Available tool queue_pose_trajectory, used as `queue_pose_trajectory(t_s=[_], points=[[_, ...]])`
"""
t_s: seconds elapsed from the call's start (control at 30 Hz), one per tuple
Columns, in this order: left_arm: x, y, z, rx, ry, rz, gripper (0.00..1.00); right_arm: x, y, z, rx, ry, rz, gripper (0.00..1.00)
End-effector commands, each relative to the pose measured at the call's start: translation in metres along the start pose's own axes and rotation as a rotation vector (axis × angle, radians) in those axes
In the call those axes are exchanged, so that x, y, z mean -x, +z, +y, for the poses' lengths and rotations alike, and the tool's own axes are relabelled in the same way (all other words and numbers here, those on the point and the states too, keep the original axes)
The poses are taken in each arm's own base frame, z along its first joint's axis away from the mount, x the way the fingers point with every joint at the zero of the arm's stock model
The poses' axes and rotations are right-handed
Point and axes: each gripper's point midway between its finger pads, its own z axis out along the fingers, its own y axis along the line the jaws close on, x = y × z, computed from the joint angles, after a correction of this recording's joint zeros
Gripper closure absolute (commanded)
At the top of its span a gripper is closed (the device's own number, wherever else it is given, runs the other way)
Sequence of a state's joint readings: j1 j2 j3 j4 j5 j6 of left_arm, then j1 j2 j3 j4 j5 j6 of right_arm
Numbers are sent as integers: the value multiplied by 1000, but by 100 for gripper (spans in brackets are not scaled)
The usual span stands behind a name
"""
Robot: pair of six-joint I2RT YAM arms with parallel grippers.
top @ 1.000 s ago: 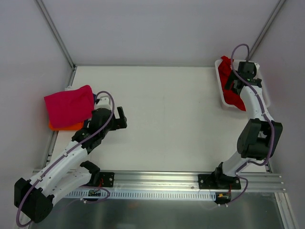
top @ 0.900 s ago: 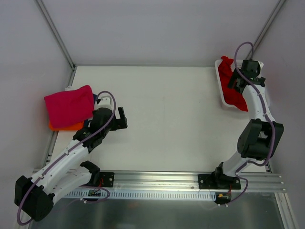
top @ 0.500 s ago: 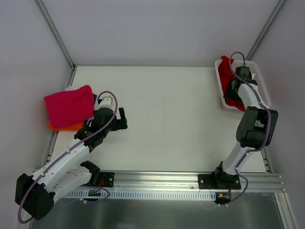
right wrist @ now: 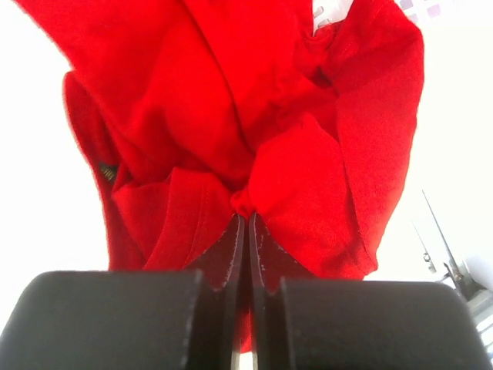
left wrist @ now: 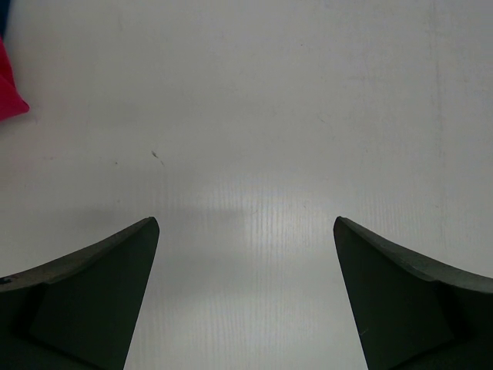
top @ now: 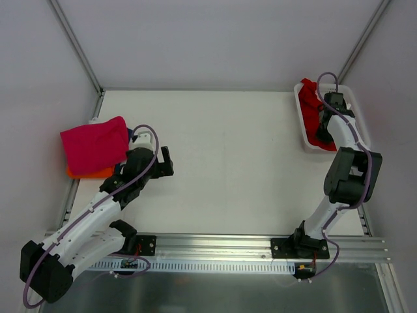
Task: Fold and stack the t-shirts
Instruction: Grab the tshirt from the pile, then move the tshirt to the center of the board
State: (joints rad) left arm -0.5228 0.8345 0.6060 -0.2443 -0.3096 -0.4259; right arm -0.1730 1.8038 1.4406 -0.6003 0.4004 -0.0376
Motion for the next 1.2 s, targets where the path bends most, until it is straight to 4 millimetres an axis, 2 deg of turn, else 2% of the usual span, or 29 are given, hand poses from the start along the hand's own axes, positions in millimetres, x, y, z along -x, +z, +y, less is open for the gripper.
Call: queue_pose_trajectory(t_s=[0.0,0.03,0.13,0.17,0.2,0.27,0.3,0.4,0.43,0.5,0.53,0.6,0.63,0.7,0.73,0.8,0.83,0.9,0.93,0.97,1.03,1.1,1.17], points=[[6,5,5,49,2,-19,1,20,-56,1,110,35,-109,100],[9,6,5,55,0,-20,1,29,-82,8,191,48,-161,100],[18,9,-1,53,-5,-21,1,46,-139,32,385,45,-257,100],[24,8,-7,37,-11,-26,1,51,-172,39,451,39,-319,99],[23,11,-8,36,-8,-12,1,60,-198,41,499,34,-368,100],[25,13,-13,23,-13,-4,1,61,-246,54,630,15,-423,99],[23,16,-14,24,-12,8,1,69,-274,59,713,13,-464,100],[20,19,-17,20,-18,25,1,68,-336,77,941,-2,-494,100],[19,20,-17,21,-19,30,1,62,-355,86,1040,-28,-484,99],[17,22,-17,23,-15,40,1,64,-389,94,1183,-23,-491,100],[18,22,-18,21,-16,40,1,56,-409,102,1293,-54,-460,99],[17,22,-19,19,-13,44,1,59,-441,114,1455,-42,-429,99],[18,22,-19,17,-12,41,1,52,-461,118,1556,-73,-394,99],[21,22,-20,17,-13,36,1,52,-498,127,1708,-113,-403,99],[22,21,-21,13,-15,34,1,48,-519,134,1797,-116,-325,99],[24,20,-21,11,-17,28,1,53,-554,136,1927,-148,-343,100],[24,20,-22,9,-18,27,1,52,-582,139,2025,-165,-310,100],[26,19,-22,7,-22,23,1,53,-608,140,2107,-184,-281,99],[26,19,-23,5,-24,23,1,55,-612,157,2147,-179,-203,100],[26,19,-23,4,-27,23,1,57,-644,139,2212,-208,-270,100],[26,19,-24,2,-28,26,1,60,-669,133,2306,-188,-236,99],[26,18,-23,1,-32,22,1,67,-672,139,2353,-162,-198,99],[26,17,-22,2,-36,16,1,64,-674,137,2380,-165,-180,100]])
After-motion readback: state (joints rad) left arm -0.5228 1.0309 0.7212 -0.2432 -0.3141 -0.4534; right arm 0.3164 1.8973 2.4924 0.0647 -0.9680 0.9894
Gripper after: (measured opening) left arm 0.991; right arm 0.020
